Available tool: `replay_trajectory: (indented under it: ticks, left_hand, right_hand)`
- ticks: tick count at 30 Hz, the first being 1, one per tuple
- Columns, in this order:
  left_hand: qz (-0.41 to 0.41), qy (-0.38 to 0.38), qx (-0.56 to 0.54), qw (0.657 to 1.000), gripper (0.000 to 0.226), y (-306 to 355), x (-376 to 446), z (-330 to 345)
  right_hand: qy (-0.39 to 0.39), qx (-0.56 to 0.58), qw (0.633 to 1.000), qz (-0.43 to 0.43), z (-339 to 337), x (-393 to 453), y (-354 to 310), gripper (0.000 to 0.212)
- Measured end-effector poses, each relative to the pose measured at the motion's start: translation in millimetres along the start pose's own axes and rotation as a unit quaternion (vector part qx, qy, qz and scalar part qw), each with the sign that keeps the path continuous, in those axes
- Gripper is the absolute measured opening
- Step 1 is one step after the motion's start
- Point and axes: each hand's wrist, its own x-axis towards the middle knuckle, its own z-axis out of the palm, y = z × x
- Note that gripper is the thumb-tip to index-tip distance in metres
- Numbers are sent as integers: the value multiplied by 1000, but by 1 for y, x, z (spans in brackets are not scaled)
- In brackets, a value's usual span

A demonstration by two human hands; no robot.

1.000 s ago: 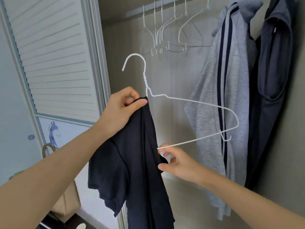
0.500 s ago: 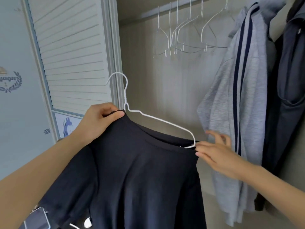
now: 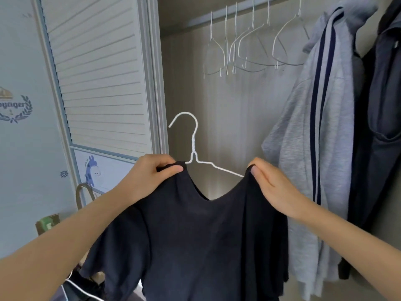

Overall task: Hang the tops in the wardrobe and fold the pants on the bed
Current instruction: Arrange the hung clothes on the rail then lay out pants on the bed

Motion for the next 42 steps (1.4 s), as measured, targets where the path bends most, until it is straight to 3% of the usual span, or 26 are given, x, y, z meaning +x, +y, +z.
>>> replay_trajectory:
  ticks: [3,6,8,10,13,16,18,21,25,30,32,34,37,42]
  left_hand:
    - [-61,23,-12,998,26,-24,-11,-9]
    - [-81,64,-19,994,22,-36,-16,-11]
    - [-78,80,13,994,21,-39,-16,-9]
    - [-62,77,89,991,28,-38,-14,-8]
    - [-3,70,178,982,49,-34,-13,-5]
    - [33,94,137,986,44,-34,-11,-2]
    - [38,108,124,986,41,-36,-11,-3]
    - [32,115,118,986,37,-42,-12,-9]
    - [11,142,91,986,22,-50,-14,-23]
    - [7,155,66,986,20,-53,-11,-30]
    - [12,149,85,985,20,-54,-3,-33]
    - [29,128,134,982,19,-53,8,-33]
    - [29,114,150,982,14,-49,26,-27]
    - [33,134,117,983,30,-19,62,3]
  right_hand:
    - [18,-17,1000,11,-15,-2,6,22]
    - [-31,-44,998,12,-28,-4,10,20]
    - [-87,-140,986,-10,-35,-2,8,17]
    - [-136,-270,951,-58,-41,2,1,25]
    - [-153,-312,931,-115,-36,4,-19,24]
    - [-144,-240,950,-139,-22,-3,-35,8]
    - [-96,-245,953,-153,-17,-9,-37,29]
    - [-16,-339,925,-170,-9,-16,-31,46]
    - [7,-392,914,-100,0,-21,-12,55]
    - [41,-366,924,-102,-3,-13,-14,50]
    - [51,-354,927,-112,-7,-8,-25,35]
    - [58,-272,958,-75,-10,-5,-38,14]
    - [62,-130,989,15,-21,-5,-58,20]
    - [115,-136,981,76,-59,-3,-79,24]
